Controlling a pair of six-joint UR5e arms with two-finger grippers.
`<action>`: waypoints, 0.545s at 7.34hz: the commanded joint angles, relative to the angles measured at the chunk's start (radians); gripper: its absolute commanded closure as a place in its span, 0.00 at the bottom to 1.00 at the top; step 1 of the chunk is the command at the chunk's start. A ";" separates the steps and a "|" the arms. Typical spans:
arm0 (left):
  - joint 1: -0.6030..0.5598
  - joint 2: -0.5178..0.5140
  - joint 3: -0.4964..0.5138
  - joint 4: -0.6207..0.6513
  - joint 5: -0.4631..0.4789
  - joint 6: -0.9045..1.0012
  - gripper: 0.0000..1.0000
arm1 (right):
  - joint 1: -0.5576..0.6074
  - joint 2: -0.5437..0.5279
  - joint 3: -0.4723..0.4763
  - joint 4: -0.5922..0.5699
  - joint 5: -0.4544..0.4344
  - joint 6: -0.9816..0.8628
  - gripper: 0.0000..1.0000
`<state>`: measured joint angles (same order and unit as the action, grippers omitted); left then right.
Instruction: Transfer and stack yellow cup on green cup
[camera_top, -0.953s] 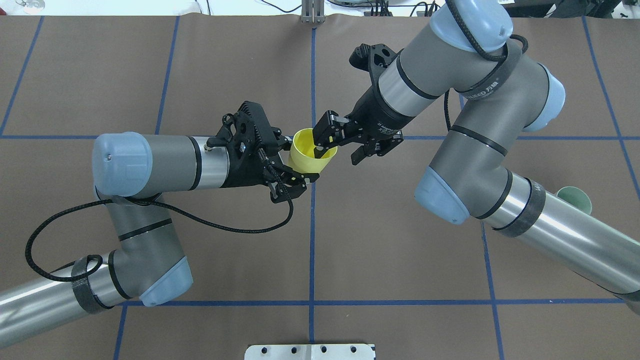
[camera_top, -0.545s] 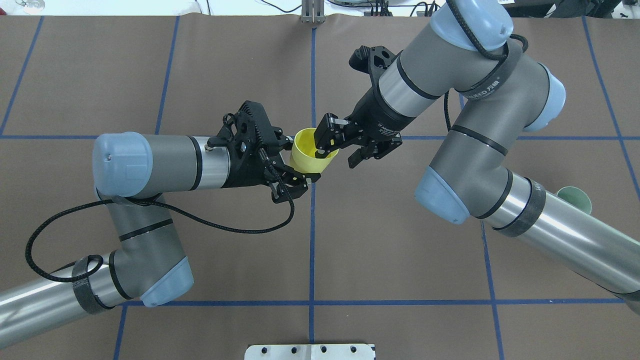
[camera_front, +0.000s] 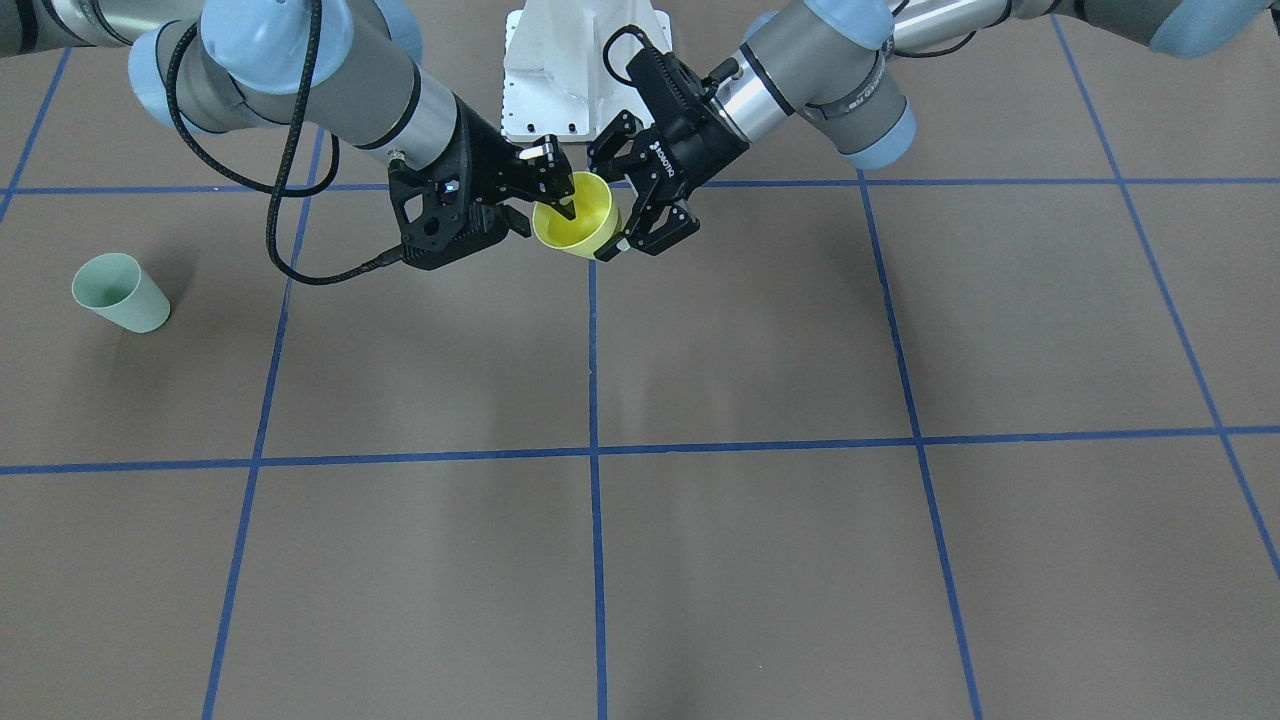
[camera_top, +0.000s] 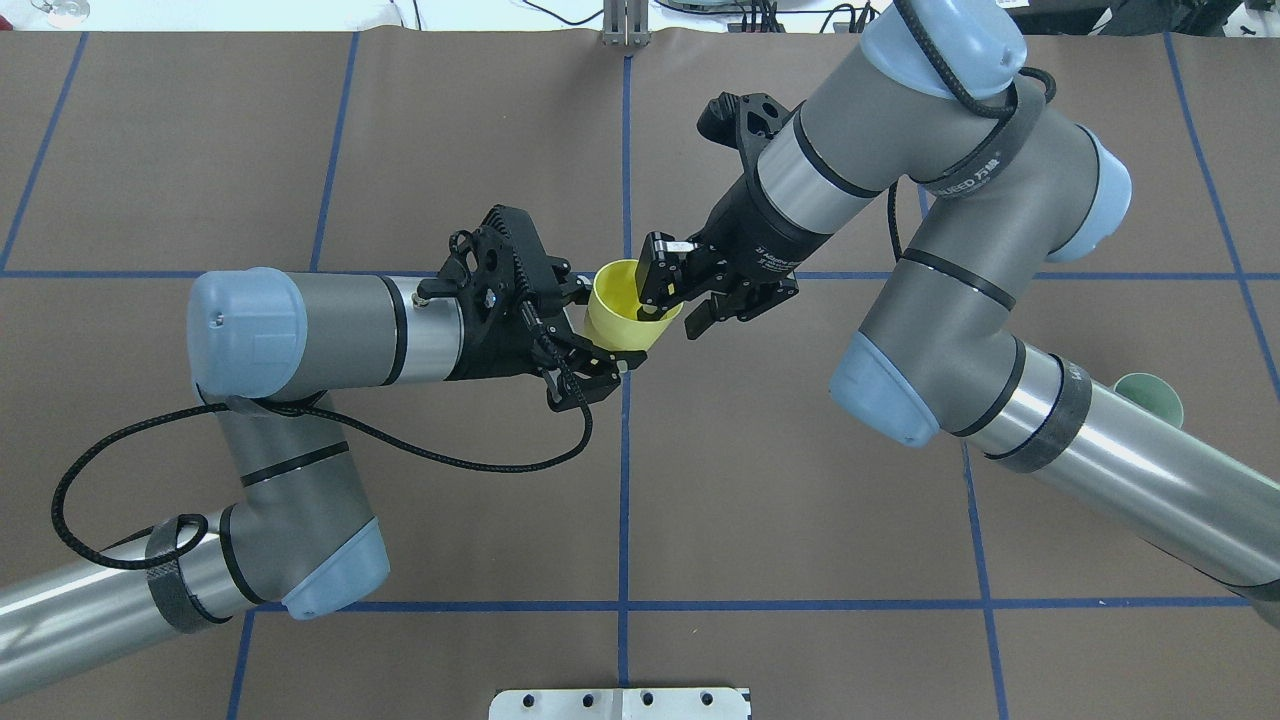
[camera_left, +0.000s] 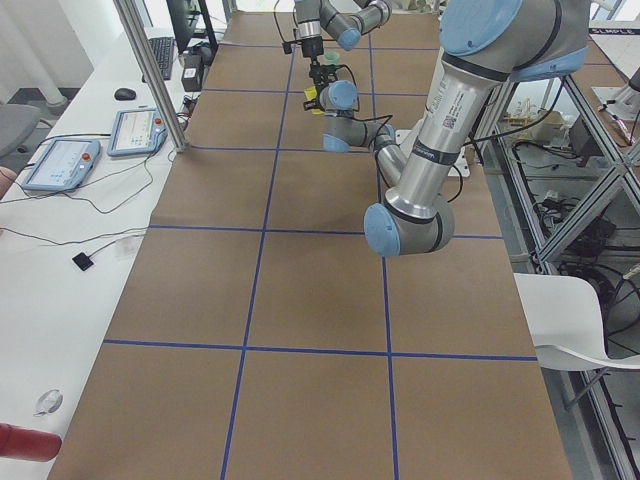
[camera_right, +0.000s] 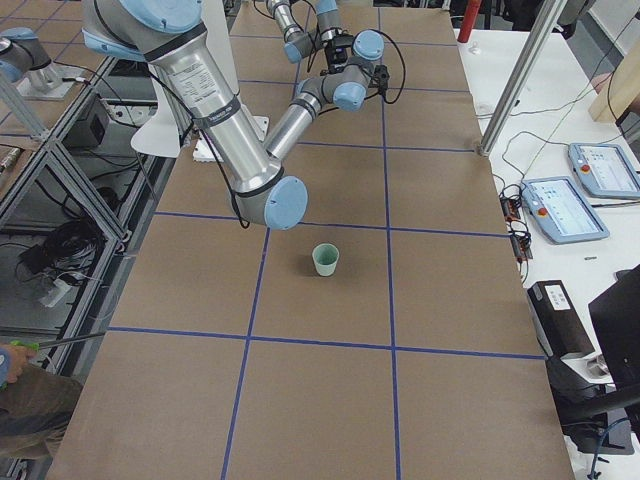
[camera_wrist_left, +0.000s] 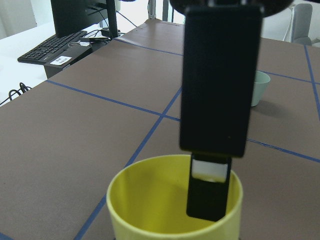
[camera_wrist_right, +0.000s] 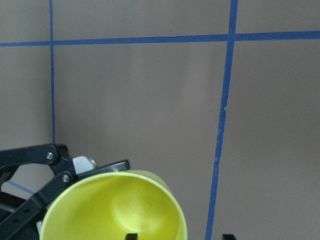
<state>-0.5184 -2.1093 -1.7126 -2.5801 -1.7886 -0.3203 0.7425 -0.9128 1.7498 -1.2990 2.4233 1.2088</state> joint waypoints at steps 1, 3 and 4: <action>0.001 -0.005 -0.002 0.000 0.000 0.001 0.86 | 0.011 0.002 0.004 0.001 0.022 0.000 1.00; 0.001 -0.021 -0.015 -0.026 0.002 0.009 0.57 | 0.032 0.002 0.008 0.001 0.056 0.000 1.00; 0.001 -0.031 -0.010 -0.073 0.008 0.010 0.46 | 0.032 0.002 0.008 0.001 0.056 0.021 1.00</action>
<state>-0.5170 -2.1273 -1.7227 -2.6080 -1.7864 -0.3136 0.7694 -0.9114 1.7563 -1.2978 2.4703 1.2135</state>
